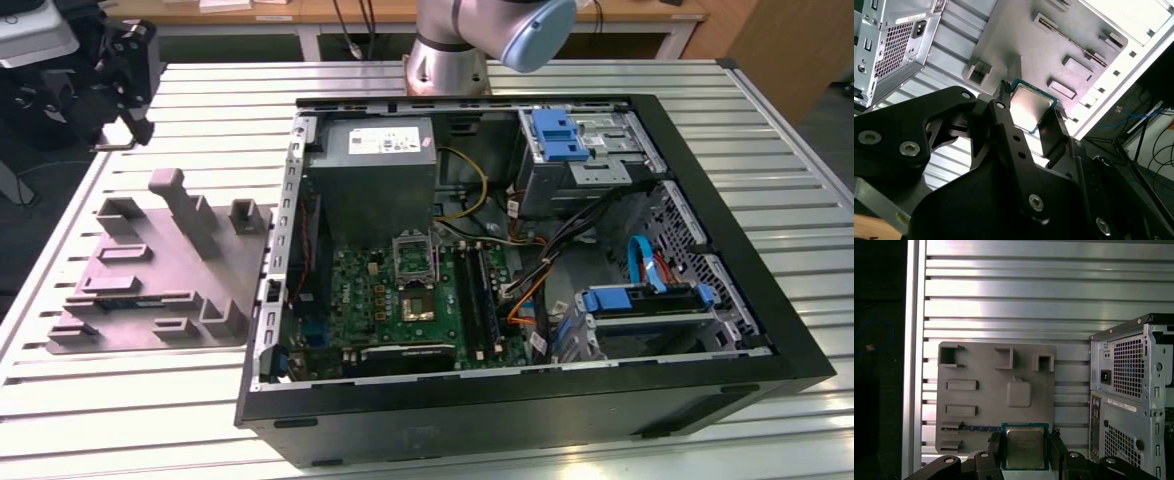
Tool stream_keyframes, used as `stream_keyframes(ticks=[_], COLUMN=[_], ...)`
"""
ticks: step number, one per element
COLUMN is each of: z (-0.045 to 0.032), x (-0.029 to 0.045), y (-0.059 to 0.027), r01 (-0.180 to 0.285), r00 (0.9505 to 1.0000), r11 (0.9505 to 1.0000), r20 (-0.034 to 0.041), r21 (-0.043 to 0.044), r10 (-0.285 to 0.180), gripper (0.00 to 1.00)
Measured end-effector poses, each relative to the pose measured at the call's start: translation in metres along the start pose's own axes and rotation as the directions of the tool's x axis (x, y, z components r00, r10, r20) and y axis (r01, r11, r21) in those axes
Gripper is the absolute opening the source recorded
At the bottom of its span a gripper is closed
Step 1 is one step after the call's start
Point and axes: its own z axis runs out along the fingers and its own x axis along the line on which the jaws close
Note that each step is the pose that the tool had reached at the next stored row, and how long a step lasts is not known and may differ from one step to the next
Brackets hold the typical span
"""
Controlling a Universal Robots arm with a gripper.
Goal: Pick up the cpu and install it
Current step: 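Pick up the cpu and move it towards the insertion slot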
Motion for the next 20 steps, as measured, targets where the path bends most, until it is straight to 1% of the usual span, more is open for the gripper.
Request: stream_keyframes(ticks=[5,7,11,14,20], z=[0.0001,0.0002,0.0007,0.0010,0.0011], x=[-0.0051,-0.0055,-0.0058,-0.0068,-0.0165], y=[0.0000,-0.0003,-0.0047,-0.0062,-0.0064], r01=[0.000,0.000,0.000,0.000,0.000], r00=[1.0000,1.0000,1.0000,1.0000,1.0000], r11=[1.0000,1.0000,1.0000,1.0000,1.0000], r20=[0.0001,0.0001,0.0001,0.0002,0.0001], r21=[-0.0001,0.0000,0.0000,-0.0001,0.0000], r10=[0.000,0.000,0.000,0.000,0.000], gripper=[0.47,0.47,0.47,0.47,0.47])
